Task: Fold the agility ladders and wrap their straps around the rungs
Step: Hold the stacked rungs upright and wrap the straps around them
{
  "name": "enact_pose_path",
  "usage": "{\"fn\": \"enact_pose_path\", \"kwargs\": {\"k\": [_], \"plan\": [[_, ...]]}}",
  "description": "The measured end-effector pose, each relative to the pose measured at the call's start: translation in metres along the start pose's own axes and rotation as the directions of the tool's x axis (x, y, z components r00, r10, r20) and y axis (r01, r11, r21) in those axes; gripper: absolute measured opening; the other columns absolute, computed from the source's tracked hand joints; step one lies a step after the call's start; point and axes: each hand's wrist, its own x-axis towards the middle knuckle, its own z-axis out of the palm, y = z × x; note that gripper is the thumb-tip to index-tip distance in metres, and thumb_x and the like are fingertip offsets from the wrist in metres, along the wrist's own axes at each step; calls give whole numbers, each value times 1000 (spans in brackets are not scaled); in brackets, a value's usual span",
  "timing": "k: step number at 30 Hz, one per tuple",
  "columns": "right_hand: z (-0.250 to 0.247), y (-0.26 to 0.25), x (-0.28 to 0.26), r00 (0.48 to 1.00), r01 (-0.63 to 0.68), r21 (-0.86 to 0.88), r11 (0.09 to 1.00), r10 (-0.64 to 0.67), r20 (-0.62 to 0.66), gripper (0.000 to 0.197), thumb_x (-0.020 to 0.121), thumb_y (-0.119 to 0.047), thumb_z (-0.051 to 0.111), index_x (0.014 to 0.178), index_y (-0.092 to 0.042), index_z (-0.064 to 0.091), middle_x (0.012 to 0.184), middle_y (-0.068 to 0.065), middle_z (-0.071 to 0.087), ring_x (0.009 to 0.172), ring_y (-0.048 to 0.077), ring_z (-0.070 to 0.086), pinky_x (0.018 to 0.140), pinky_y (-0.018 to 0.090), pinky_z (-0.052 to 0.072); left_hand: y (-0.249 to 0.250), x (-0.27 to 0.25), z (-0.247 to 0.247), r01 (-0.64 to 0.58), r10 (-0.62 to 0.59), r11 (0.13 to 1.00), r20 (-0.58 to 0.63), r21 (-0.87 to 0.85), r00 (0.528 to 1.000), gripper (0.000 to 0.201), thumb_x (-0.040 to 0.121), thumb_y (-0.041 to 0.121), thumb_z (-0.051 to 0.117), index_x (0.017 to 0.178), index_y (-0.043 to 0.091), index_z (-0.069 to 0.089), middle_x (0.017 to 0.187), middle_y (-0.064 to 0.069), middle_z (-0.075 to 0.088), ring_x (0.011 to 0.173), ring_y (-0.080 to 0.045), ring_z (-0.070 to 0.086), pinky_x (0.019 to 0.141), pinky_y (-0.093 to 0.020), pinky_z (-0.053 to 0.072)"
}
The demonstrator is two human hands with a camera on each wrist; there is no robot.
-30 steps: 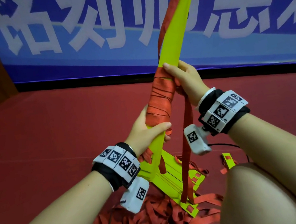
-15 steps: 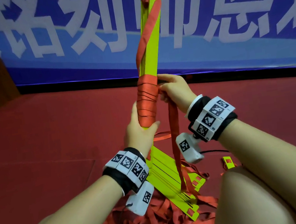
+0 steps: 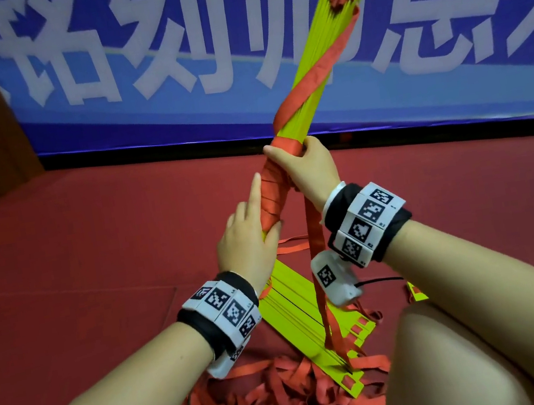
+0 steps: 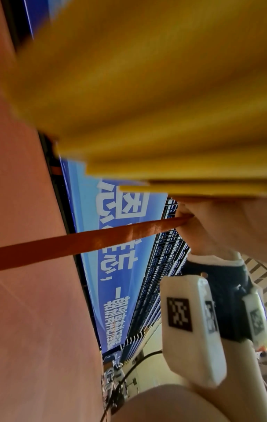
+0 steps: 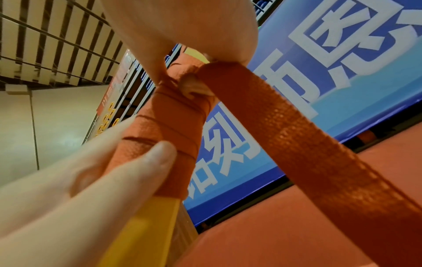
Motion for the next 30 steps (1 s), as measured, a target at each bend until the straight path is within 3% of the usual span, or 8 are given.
{"fn": "enact_pose_path", "kwargs": {"k": [3, 6, 10, 14, 19, 22, 26, 30], "plan": [[-6, 5, 1, 1000, -17, 35, 999, 17, -2, 49, 72, -50, 72, 99, -13, 58, 79, -5, 60, 71, 18, 59, 70, 41, 52, 4, -3, 1, -26, 28, 998, 31, -54, 999, 76, 95, 40, 54, 155, 32, 7, 114, -5, 52, 104, -32, 54, 77, -39, 41], [-16, 6, 3, 1000, 17, 122, 992, -20, 24, 37, 82, -32, 73, 106, -9, 59, 79, -5, 59, 64, 8, 56, 59, 25, 46, 8, -3, 3, 58, -21, 949, 122, -309, 992, 79, 94, 38, 58, 154, 35, 6, 124, -5, 47, 109, -33, 54, 81, -35, 42], [-33, -4, 0, 989, 87, 210, 974, -110, 102, 17, 88, -18, 68, 100, -11, 57, 64, -9, 55, 43, -1, 45, 44, 14, 37, 6, 3, 3, 288, -88, 730, 332, -621, 939, 76, 93, 27, 63, 153, 32, 17, 120, 19, 52, 108, -2, 51, 90, -17, 38], [-45, -14, 0, 978, 104, 312, 944, -153, 138, 21, 78, -27, 69, 92, -17, 57, 55, -6, 45, 38, 4, 37, 40, 17, 30, 1, 8, 5, 424, -31, 513, 477, -747, 878, 53, 90, 8, 65, 136, 21, 42, 84, -7, 62, 59, -11, 66, 53, -24, 54], [-51, -15, 8, 974, 40, 337, 941, -113, 199, 9, 87, -20, 67, 89, -16, 59, 53, -6, 47, 39, 8, 39, 41, 20, 33, 1, 10, 7, 217, -30, 615, 252, -758, 967, 68, 83, 3, 73, 134, 32, 39, 109, 24, 58, 90, 21, 57, 81, -2, 40], [-54, -15, 11, 971, -37, 294, 955, -35, 236, 12, 90, -22, 65, 83, -18, 56, 54, -4, 40, 42, 11, 34, 39, 19, 27, 1, 11, 7, 190, -53, 679, 210, -709, 976, 75, 82, 7, 74, 145, 26, 37, 112, 34, 50, 94, 28, 50, 82, 3, 33], [-53, -15, 10, 967, -73, 258, 963, 5, 254, 22, 93, -22, 61, 72, -23, 52, 48, -8, 40, 38, 9, 29, 36, 16, 21, -6, 12, 6, 197, -120, 839, 180, -508, 976, 84, 74, 44, 75, 145, 47, 31, 105, 19, 67, 100, -8, 63, 89, -24, 48], [-51, -15, 8, 969, -84, 249, 965, 21, 247, 20, 94, -21, 60, 75, -21, 54, 45, -9, 40, 35, 6, 28, 35, 16, 20, -5, 13, 1, 190, -157, 924, 123, -333, 980, 83, 81, 45, 72, 148, 47, 24, 105, 0, 71, 98, -27, 65, 84, -34, 50]]}}
